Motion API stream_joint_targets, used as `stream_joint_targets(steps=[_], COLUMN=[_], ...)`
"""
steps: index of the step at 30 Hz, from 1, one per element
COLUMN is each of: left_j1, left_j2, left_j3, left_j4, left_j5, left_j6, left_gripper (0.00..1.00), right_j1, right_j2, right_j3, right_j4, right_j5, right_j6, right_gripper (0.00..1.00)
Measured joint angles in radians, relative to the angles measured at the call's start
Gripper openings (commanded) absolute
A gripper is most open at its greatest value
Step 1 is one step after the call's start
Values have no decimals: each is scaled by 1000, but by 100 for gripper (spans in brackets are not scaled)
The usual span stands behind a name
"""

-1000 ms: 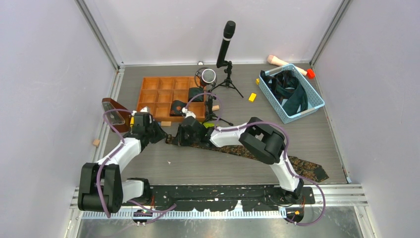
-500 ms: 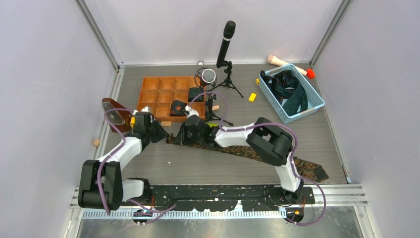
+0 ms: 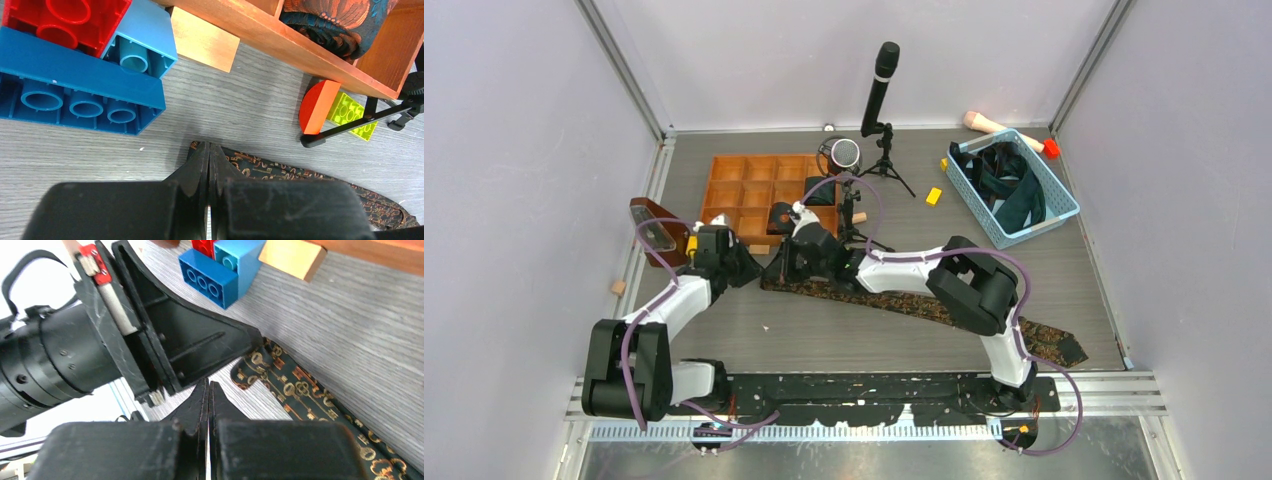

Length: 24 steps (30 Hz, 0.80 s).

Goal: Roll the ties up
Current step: Roll the tie at the center of the board.

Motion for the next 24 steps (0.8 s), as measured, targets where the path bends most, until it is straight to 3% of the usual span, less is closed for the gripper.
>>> stream_joint_targets(steps=[24], left_j1=[-6], left_j2=[17], left_j3=[-3], left_j4=[22], left_j5=[3], left_j6=[0], left_gripper=[0], right_j1=[-24], right_j2=[93], right_j3=[64], right_j4=[-43], right_j5=[22], right_j6=[43], right_gripper=[0])
